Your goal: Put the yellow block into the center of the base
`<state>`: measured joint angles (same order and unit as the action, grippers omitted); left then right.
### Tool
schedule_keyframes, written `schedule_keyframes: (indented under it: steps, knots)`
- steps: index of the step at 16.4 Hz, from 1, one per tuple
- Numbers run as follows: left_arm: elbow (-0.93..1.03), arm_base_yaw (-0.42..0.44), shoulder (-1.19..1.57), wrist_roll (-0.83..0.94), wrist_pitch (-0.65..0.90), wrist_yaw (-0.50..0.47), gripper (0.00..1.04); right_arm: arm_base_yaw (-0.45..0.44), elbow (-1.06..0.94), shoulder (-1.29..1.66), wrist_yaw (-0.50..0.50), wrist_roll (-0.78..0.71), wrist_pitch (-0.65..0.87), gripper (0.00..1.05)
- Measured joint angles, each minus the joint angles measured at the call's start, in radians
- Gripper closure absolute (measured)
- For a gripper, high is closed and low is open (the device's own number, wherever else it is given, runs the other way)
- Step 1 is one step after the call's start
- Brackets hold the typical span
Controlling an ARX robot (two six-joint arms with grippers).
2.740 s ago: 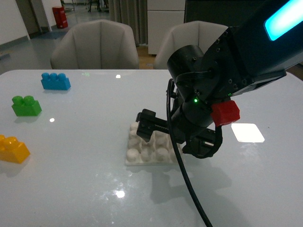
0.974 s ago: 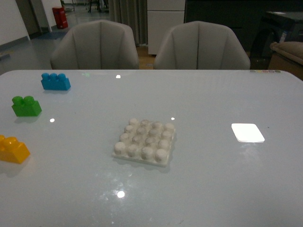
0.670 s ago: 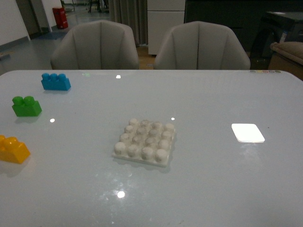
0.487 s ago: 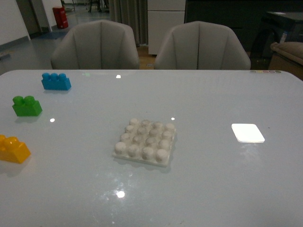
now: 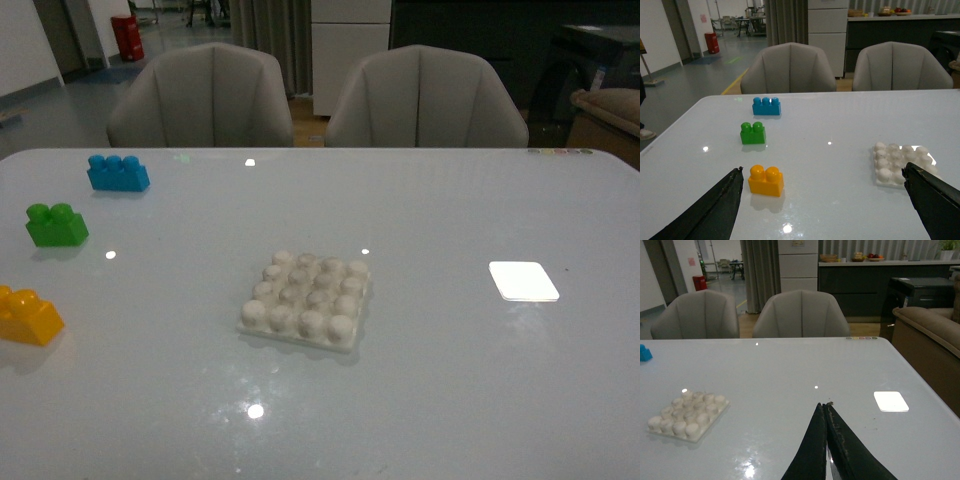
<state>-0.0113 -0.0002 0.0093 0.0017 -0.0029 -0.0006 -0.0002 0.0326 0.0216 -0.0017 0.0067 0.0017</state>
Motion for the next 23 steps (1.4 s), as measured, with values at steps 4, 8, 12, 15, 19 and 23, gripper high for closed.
schedule_keyframes:
  steps: [4,8,12,15,19,23]
  knots:
    - [0.000,0.000,0.000,0.000,0.000,0.000,0.07,0.000,-0.022,-0.017,0.002,0.000,-0.003,1.03]
    - [0.000,0.000,0.000,0.000,0.000,0.000,0.07,0.000,-0.022,-0.017,0.002,0.000,-0.005,1.03]
    - [0.000,0.000,0.000,0.000,0.000,0.000,0.07,0.000,-0.022,-0.017,0.002,-0.001,-0.005,0.77]
    - [0.000,0.000,0.000,0.000,0.000,0.000,0.07,0.000,-0.022,-0.017,0.002,-0.001,-0.005,0.48]
    - [0.000,0.000,0.000,0.000,0.000,0.000,0.07,0.000,-0.022,-0.017,0.002,-0.001,-0.005,0.05]
    - [0.000,0.000,0.000,0.000,0.000,0.000,0.07,0.000,-0.022,-0.017,0.002,-0.001,-0.005,0.06]
